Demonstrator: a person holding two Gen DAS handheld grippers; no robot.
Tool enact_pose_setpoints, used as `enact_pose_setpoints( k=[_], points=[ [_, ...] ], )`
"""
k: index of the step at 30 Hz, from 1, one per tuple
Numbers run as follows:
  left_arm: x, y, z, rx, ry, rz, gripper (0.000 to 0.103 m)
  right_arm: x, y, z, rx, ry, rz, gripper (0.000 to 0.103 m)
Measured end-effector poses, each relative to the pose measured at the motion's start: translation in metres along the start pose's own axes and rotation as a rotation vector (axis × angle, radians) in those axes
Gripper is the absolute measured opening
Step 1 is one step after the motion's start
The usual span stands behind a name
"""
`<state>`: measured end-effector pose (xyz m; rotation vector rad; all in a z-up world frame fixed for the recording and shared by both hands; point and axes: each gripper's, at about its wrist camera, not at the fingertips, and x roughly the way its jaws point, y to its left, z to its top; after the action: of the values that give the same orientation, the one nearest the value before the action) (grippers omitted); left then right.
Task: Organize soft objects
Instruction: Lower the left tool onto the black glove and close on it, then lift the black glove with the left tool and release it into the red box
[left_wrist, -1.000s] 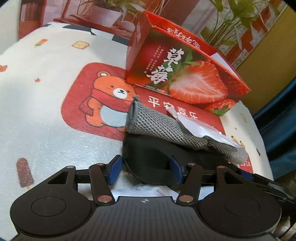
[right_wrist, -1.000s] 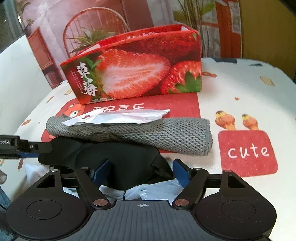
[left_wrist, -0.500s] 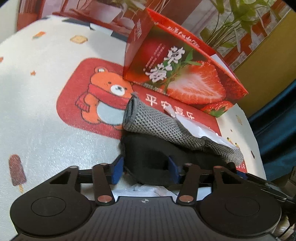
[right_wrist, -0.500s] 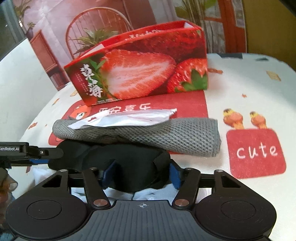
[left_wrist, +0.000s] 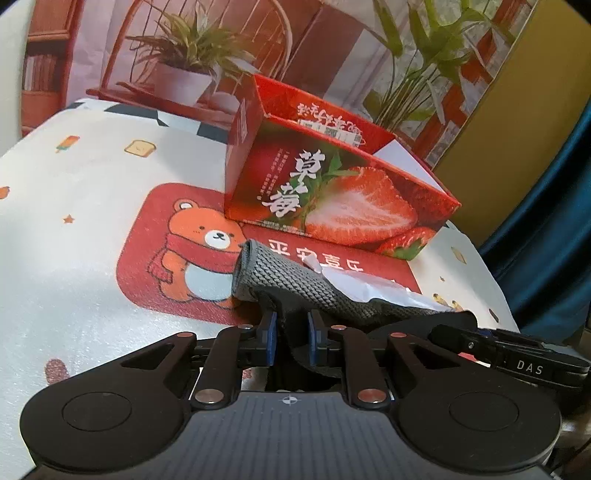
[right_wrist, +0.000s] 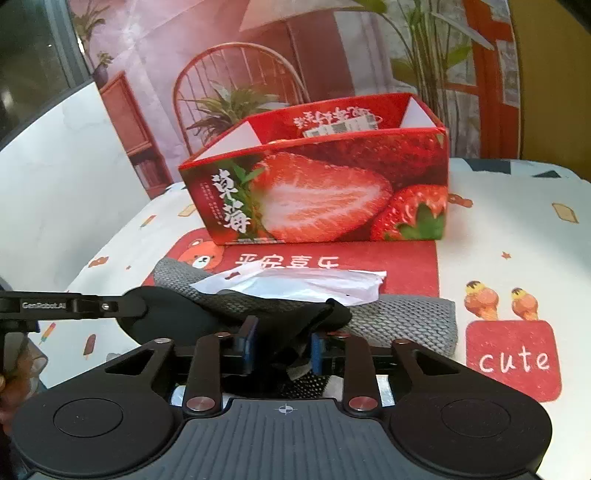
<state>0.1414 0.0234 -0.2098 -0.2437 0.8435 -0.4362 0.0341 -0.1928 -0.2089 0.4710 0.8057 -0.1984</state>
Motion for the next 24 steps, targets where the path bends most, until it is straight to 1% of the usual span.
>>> enact_pose_setpoints(
  k=[3,6,10,14,16,18,20,24],
  points=[
    [-0.001,0.002,0.0,-0.006,-0.003,0.007,0.017,0.001,-0.007,-0.003,0.04,0.012,0.002,0.033],
    [0.0,0.003,-0.001,-0.006,0.004,0.011,0.017,0.002,-0.011,-0.007,0.071,0.02,0.0,0.036],
    [0.003,0.003,-0.005,-0.004,0.02,0.029,0.017,0.002,-0.015,-0.008,0.102,0.018,-0.004,0.036],
    [0.006,0.006,-0.009,-0.006,0.044,0.042,0.017,-0.001,-0.024,-0.011,0.159,-0.007,-0.017,0.036],
    [0.009,0.007,-0.011,-0.001,0.062,0.047,0.017,-0.003,-0.03,-0.014,0.204,-0.021,-0.024,0.032],
    [0.01,0.006,-0.012,0.009,0.075,0.048,0.017,-0.004,-0.035,-0.016,0.23,-0.035,-0.018,0.029],
    [0.011,0.006,-0.012,0.021,0.085,0.051,0.017,-0.005,-0.036,-0.019,0.239,-0.044,-0.017,0.028],
    [0.011,0.007,-0.014,0.014,0.09,0.048,0.017,-0.002,-0.038,-0.022,0.263,-0.033,-0.014,0.027]
  ],
)
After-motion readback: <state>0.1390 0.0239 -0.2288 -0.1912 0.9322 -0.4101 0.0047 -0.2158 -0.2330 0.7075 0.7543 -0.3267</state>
